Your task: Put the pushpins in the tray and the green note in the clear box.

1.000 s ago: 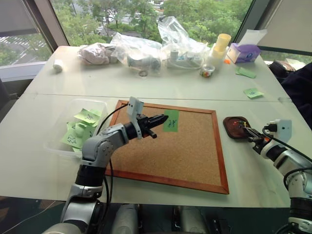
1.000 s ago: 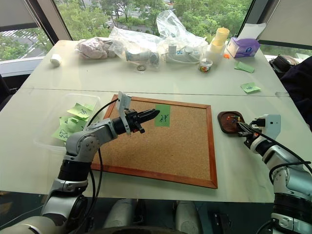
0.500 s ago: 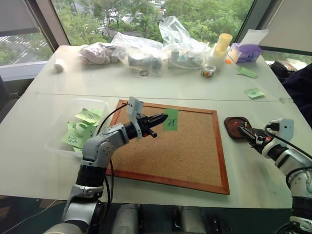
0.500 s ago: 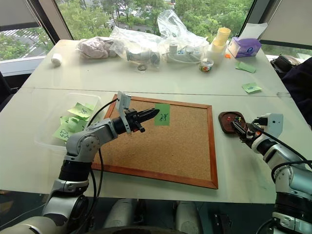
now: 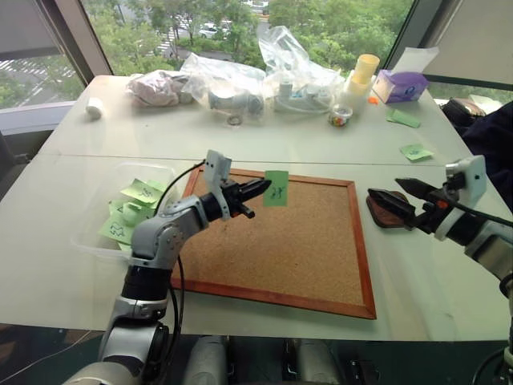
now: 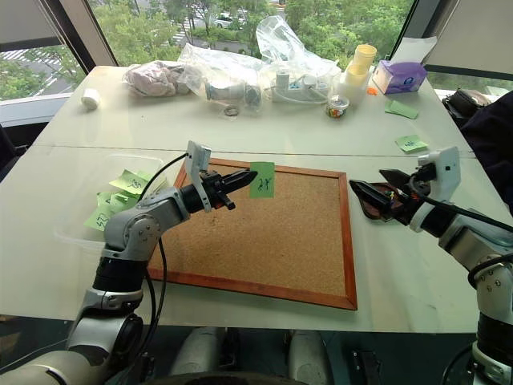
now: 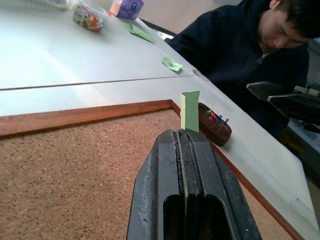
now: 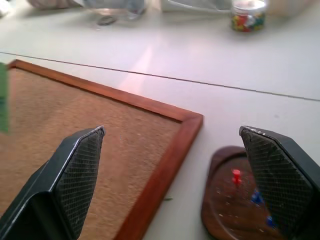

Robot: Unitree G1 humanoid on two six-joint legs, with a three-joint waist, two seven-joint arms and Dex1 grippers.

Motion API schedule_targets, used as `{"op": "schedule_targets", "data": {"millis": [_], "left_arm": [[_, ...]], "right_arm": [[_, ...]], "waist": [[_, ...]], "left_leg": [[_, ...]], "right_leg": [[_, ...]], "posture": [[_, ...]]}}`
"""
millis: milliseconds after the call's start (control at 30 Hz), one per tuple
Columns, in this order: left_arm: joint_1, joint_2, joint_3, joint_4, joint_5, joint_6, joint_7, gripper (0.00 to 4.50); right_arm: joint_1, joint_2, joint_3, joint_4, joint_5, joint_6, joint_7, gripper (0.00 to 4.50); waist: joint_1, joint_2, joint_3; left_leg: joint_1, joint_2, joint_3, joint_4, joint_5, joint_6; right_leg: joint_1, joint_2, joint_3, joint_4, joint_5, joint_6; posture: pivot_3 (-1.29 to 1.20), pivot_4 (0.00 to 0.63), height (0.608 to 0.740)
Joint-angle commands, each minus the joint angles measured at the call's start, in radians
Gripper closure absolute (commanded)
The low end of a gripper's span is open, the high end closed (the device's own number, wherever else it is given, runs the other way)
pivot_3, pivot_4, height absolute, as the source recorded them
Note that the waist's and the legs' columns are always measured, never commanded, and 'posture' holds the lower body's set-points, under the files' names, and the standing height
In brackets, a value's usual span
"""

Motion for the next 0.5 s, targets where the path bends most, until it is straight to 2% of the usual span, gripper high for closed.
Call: {"op": "schedule_targets", "data": {"millis": [33,67,233,333,500], "left_arm": [[-0.085,0.036,0.082,-0.111,-0.049,0.014,0.038,4.5],[-0.098,0.049,0.091,-0.125,-0.047,0.017,0.048,4.5],[-0.112,0.235,0.216,-0.2,-0.036,0.043,0.085,4.5],[-0.051,0.396,0.303,-0.208,-0.068,0.097,0.021,4.5],[0.07,0.554,0.434,-0.182,-0.136,0.164,-0.053,4.5]], "right_arm": [[-0.062,-0.005,0.067,-0.083,0.07,0.038,0.009,0.04],[-0.078,0.0,0.083,-0.087,0.079,0.046,0.005,0.04],[-0.179,0.017,0.227,-0.115,0.092,0.048,0.043,0.04],[-0.218,0.028,0.291,-0.078,0.069,0.04,0.059,0.04],[-0.233,0.018,0.359,-0.012,0.008,-0.014,0.124,0.04]], "waist": [[0.001,0.0,0.0],[0.001,-0.001,0.0],[-0.006,0.0,0.0],[-0.005,-0.001,0.001],[0.0,-0.001,0.001]], "left_leg": [[-0.001,0.0,0.0,0.0,0.0,0.0],[-0.001,0.0,0.0,0.0,0.0,0.0],[-0.001,0.0,0.0,-0.001,0.0,0.0],[-0.001,0.0,0.0,-0.001,0.0,0.0],[-0.002,0.001,0.001,-0.001,0.0,0.0]], "right_leg": [[-0.001,0.0,0.0,0.0,0.0,0.0],[-0.001,0.0,0.0,0.0,0.0,0.0],[-0.002,0.0,0.0,0.0,0.0,0.0],[-0.002,0.0,0.0,0.0,0.0,0.0],[-0.002,-0.001,0.0,0.0,0.0,0.0]], "posture": [[0.0,0.15,0.74],[0.0,0.15,0.74],[0.0,0.15,0.74],[0.0,0.15,0.74],[0.0,0.15,0.74]]}}
